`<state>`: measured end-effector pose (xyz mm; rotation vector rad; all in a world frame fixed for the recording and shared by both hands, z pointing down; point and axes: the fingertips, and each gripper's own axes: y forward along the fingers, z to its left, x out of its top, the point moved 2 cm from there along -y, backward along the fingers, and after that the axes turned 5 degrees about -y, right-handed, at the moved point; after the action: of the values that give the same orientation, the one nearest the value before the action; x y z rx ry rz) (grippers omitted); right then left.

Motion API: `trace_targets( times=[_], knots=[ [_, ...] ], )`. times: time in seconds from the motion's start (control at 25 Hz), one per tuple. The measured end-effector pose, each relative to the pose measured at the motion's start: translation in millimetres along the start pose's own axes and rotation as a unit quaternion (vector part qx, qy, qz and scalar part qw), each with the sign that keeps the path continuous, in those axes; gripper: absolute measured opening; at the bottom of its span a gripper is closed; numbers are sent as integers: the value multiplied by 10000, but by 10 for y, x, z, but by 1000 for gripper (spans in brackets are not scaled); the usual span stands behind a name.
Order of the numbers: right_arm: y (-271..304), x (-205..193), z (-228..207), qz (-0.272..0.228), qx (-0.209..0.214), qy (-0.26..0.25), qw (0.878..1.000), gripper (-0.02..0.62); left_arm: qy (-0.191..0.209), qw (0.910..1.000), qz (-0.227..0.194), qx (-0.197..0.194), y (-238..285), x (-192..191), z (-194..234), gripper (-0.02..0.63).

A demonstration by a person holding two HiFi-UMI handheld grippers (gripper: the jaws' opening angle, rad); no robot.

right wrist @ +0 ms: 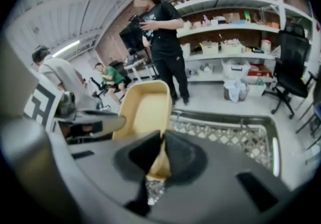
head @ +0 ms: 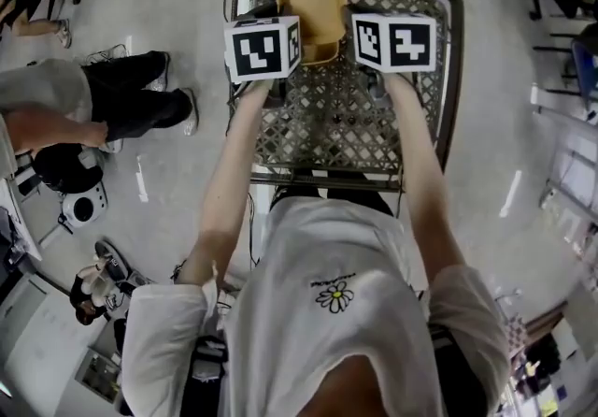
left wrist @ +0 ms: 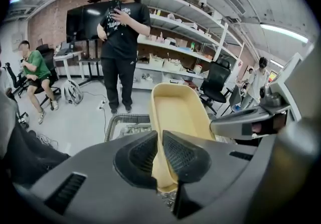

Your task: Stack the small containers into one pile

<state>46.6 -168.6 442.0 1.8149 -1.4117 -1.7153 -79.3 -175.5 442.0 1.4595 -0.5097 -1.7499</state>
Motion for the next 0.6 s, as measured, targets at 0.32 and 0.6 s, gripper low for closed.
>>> trace_targets(
  times=[0.32, 0.6],
  knots=[
    [557, -625, -28, 1057, 397, 364, 9929, 48, -332, 9932, 1110, 110, 475, -706, 307, 51],
    [728, -875, -102, 1491, 416, 461, 9869, 48, -172, 9868, 1609, 108, 676, -972, 339, 58]
  ],
)
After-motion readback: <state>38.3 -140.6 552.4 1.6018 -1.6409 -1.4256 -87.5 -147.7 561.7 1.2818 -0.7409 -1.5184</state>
